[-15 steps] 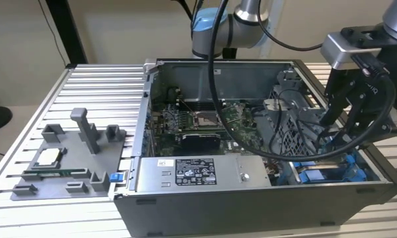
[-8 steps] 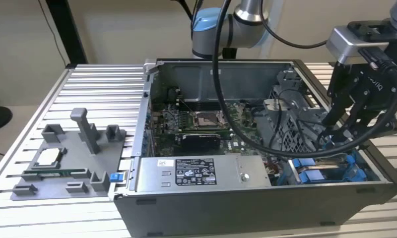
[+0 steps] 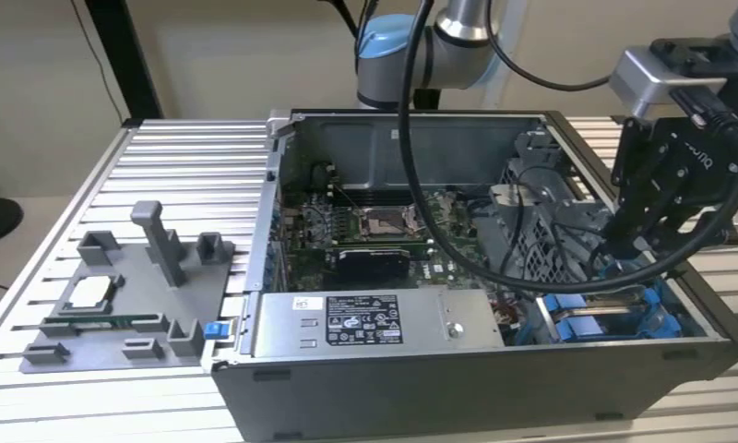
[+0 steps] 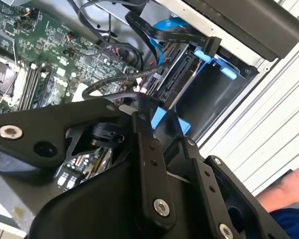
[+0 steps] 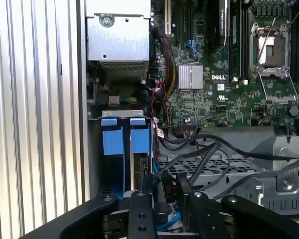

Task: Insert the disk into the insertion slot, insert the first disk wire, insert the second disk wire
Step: 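Insert the first disk wire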

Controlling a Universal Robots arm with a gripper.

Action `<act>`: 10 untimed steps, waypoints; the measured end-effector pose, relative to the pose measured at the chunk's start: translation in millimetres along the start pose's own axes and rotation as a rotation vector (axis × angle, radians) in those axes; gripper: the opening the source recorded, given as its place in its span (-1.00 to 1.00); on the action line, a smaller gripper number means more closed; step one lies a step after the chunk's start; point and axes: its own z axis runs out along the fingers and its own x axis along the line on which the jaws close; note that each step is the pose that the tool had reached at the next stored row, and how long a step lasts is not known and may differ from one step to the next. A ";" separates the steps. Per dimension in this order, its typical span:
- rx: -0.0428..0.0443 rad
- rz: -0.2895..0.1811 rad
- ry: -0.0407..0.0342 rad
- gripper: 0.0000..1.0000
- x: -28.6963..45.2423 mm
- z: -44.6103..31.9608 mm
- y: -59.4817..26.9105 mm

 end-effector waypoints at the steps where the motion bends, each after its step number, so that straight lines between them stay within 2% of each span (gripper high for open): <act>1: -0.0002 0.002 -0.0003 -1.00 0.0 0.2 -0.3; 7: 0.0006 0.016 -0.0037 -1.00 0.1 1.9 -3.0; 10: 0.0011 0.021 -0.0022 -1.00 0.6 4.4 -4.7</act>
